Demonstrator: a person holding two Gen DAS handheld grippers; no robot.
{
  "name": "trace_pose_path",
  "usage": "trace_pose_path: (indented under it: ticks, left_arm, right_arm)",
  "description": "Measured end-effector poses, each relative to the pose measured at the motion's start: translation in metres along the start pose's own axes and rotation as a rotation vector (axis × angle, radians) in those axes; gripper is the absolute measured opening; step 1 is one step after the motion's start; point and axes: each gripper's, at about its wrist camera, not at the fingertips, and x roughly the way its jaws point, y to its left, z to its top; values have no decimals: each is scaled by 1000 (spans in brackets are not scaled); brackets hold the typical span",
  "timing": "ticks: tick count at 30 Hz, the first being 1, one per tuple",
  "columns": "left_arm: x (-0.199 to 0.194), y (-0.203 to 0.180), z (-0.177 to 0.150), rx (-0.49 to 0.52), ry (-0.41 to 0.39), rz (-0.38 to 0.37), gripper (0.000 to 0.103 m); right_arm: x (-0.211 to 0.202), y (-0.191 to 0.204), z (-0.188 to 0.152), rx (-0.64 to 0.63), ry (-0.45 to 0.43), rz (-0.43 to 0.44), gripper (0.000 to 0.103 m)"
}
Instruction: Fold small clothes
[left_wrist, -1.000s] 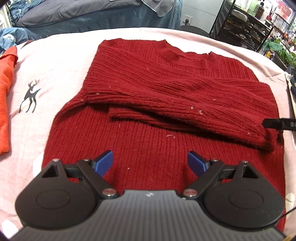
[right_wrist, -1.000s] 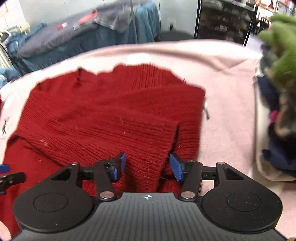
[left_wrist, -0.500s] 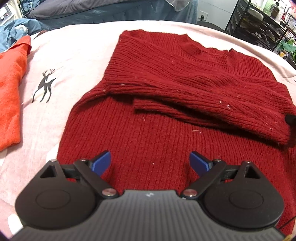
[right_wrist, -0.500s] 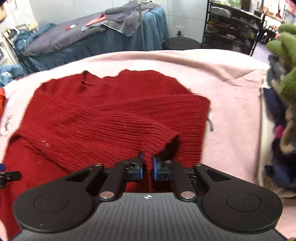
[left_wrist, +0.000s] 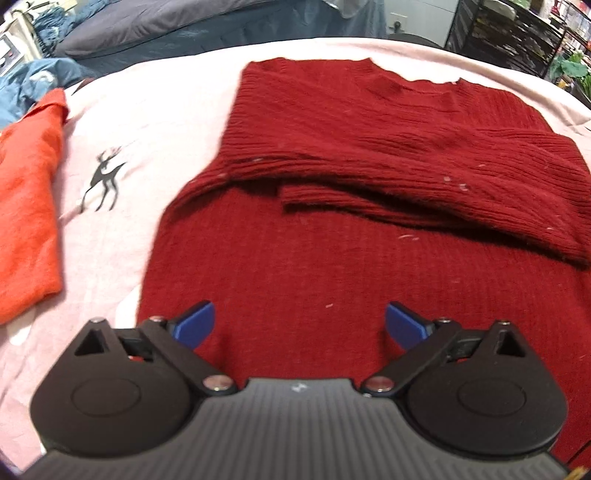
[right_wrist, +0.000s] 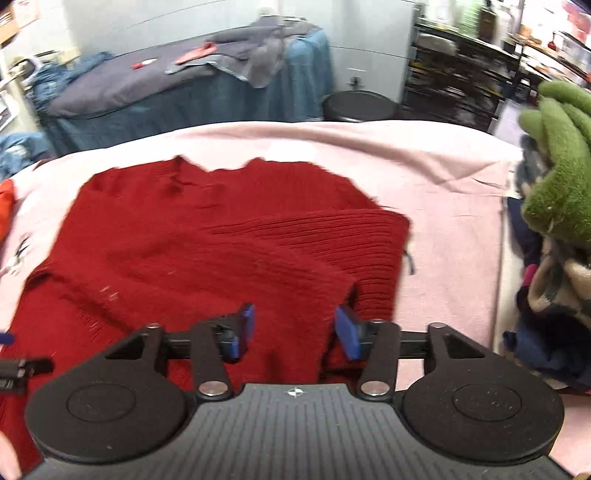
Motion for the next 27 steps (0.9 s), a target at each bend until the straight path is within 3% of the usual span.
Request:
trace_pose_path:
  ticks: [8, 16, 23, 27]
  left_arm:
    - [1, 21, -19, 22, 39, 17, 102]
    - [4, 24, -42, 59, 66, -10, 103]
    - [-6, 38, -65, 89, 41, -42, 103]
    - [-21, 61, -80, 57, -2, -102, 103]
  right_arm:
    - [-8, 13, -32, -11, 134, 152, 91]
    - [-35, 6, -67, -41, 223, 161, 103]
    - [-53, -17, -105, 33, 300, 155, 103]
    - [-61, -20, -121, 29, 333, 150, 103]
